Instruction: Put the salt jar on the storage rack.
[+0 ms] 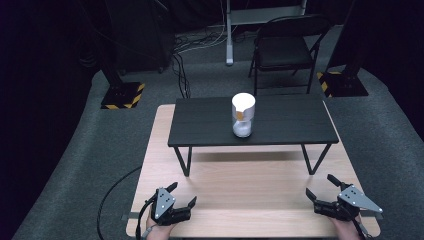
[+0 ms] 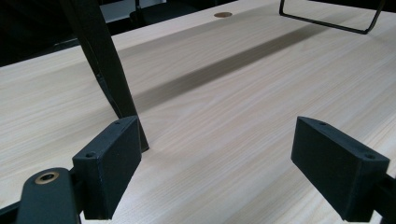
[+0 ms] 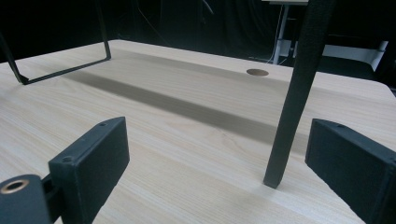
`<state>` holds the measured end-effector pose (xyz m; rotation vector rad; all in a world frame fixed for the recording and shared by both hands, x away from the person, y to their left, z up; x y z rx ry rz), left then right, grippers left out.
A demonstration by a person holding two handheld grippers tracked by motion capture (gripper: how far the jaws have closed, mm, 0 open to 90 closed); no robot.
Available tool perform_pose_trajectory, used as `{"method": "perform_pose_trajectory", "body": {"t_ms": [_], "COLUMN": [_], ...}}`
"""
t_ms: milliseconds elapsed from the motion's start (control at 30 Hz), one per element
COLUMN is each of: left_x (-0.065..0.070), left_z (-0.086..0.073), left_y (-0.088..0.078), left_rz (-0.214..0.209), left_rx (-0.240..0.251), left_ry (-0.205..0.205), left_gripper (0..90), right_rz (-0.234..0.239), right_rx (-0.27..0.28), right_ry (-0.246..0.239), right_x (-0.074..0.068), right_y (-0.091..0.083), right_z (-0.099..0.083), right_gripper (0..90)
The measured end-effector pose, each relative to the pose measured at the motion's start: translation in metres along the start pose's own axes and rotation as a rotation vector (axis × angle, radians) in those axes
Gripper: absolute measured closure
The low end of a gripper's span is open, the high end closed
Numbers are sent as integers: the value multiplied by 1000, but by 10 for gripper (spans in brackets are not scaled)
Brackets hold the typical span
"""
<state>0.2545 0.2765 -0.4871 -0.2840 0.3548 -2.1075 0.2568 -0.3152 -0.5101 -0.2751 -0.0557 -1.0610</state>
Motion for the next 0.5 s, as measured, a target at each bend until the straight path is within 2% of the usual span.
{"method": "perform_pose_trajectory", "body": {"t_ms": [500], "left_x": [0], "left_z": [1], "left_y": [3], "left_rz": [-2], "left_rx": [-2], "left_ry": [-3], "left_gripper": [159], "right_rz": [3], "right_rx": [-6], "right_ry": [-2], "right_x": [0], "right_y": [0], "right_z": [-1], "right_gripper": [49]}}
Point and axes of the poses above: each handheld gripper's, and its own axes: y roughly forward along the jaws, z roughly out of its top, x roughly to its right, the point moved 8 cm from there along y, roughly forward along the jaws, and after that the axes turned 9 degrees about -y, right-handed, at the moved point
